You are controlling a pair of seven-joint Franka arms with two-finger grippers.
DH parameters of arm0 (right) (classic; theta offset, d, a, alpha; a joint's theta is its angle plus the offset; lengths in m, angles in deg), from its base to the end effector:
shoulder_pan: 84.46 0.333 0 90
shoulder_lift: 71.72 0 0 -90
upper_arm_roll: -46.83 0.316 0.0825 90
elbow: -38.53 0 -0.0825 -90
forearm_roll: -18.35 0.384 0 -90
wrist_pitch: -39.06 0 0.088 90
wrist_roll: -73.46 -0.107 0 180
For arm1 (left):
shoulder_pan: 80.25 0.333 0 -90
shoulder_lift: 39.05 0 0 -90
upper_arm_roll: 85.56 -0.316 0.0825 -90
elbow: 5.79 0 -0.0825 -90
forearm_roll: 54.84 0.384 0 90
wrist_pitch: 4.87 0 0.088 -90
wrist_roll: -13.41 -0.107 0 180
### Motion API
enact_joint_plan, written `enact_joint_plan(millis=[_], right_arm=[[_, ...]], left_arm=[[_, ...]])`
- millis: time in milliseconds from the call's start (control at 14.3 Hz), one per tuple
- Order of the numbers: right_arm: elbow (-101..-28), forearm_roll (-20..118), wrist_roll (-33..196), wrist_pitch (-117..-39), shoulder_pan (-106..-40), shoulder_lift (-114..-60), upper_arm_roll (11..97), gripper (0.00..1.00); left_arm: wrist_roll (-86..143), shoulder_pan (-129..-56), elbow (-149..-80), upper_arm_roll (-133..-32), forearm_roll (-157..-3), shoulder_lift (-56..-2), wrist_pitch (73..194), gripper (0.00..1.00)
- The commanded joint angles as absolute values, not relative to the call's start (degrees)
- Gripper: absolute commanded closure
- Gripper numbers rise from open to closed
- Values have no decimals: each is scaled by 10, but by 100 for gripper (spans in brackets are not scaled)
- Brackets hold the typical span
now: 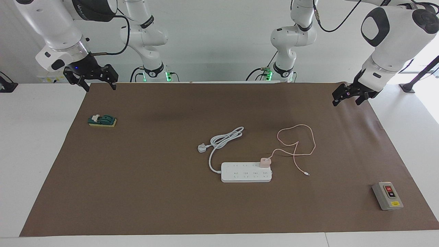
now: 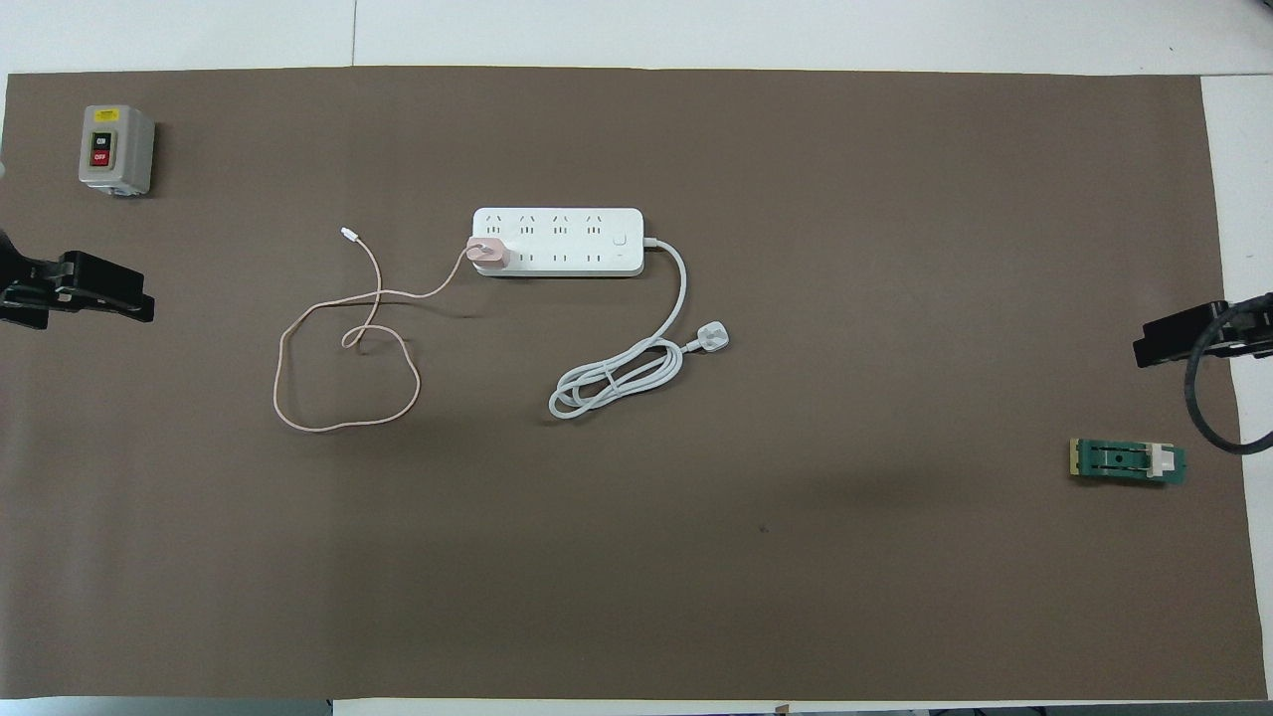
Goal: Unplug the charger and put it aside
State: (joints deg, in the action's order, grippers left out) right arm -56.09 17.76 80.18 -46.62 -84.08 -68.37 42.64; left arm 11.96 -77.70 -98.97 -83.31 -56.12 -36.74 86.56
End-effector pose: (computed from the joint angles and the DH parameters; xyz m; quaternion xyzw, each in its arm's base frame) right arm 0.5255 -0.0373 0.6121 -0.9985 -0.0254 0.0489 0.0015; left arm 0.5655 0.0010 0.5779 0.9993 -0.0094 -0.0352 0.0125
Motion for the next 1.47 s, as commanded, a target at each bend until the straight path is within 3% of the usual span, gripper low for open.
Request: enact_joint_plan(millis=[0,629,1397], right_arm=[[-569,174,798,-464,-851,-674,434,0],[-623,248,552,-509,-797,-683,434,0],[-592,490,158,-673,-709,-846,434,0]], left_arm=[[125,-773,-986,-831,-562,-369,868,0],[131,-763,-984,-832,-562,-368,870,0],[132,-758,-993,-832,-564,-366,891,0]])
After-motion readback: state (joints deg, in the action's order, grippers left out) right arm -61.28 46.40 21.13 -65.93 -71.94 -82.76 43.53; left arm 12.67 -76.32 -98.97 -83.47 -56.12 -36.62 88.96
